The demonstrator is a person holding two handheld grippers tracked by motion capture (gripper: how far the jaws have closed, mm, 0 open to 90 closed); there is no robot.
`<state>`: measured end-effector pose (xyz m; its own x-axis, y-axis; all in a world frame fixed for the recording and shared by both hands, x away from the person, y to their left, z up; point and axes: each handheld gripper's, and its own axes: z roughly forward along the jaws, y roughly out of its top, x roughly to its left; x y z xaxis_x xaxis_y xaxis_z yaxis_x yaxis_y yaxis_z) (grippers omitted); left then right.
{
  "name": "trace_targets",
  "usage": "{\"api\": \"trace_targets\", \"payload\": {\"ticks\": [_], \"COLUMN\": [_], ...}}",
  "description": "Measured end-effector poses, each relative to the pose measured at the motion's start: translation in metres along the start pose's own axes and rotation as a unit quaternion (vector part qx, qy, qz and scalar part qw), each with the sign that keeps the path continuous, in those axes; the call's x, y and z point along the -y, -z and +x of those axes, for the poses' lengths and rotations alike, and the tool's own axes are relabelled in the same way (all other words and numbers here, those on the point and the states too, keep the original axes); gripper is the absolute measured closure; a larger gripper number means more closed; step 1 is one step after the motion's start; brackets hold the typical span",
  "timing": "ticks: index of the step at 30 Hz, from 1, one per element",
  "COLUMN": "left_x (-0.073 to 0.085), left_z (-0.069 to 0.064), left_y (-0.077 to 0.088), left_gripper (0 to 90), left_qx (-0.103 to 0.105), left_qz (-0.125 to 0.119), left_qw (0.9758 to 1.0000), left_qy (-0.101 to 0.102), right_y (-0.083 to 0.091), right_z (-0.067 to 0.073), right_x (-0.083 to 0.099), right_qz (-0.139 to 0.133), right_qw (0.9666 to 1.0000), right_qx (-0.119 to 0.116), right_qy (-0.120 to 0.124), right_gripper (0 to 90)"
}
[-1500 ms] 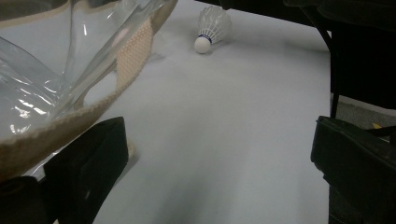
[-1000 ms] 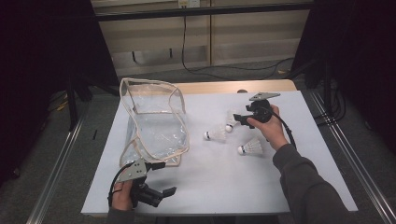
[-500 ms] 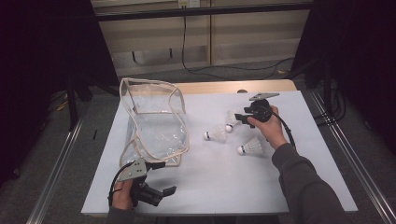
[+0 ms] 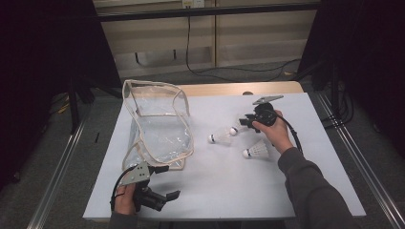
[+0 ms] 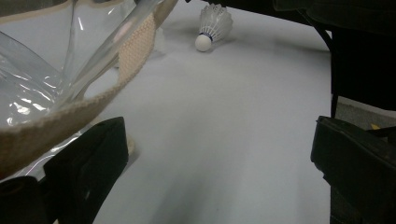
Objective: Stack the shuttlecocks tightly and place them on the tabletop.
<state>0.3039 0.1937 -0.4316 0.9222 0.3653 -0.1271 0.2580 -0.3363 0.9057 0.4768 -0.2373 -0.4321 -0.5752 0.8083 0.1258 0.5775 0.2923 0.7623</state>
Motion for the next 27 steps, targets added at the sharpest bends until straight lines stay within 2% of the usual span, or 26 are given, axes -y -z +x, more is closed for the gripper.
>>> {"api": "trace_targets", "payload": {"ticks": [12,16,21,27], "left_x": [0.0,-0.001,-0.001,-0.001], "left_z": [0.0,-0.001,-0.001,-0.002], "left_y": [-0.001,-0.001,-0.001,-0.002], "left_gripper": [4.1,4.1,4.1,4.1], "left_qx": [-0.001,-0.001,-0.003,-0.002], "left_qz": [0.002,0.003,0.007,0.007], "left_qw": [1.0,1.0,1.0,1.0], "left_qy": [-0.002,-0.003,-0.006,-0.006], "right_y": [0.016,0.02,0.029,0.03], "right_z": [0.0,0.001,0.004,0.004], "right_x": [0.007,0.008,0.011,0.019], "right_qz": [0.006,0.01,0.003,0.008], "right_qw": [0.9999,0.9994,0.9988,0.9985], "right_qx": [-0.015,-0.033,-0.047,-0.053], "right_qy": [-0.003,-0.008,-0.009,-0.013], "right_gripper": [76.6,81.1,81.7,82.2]}}
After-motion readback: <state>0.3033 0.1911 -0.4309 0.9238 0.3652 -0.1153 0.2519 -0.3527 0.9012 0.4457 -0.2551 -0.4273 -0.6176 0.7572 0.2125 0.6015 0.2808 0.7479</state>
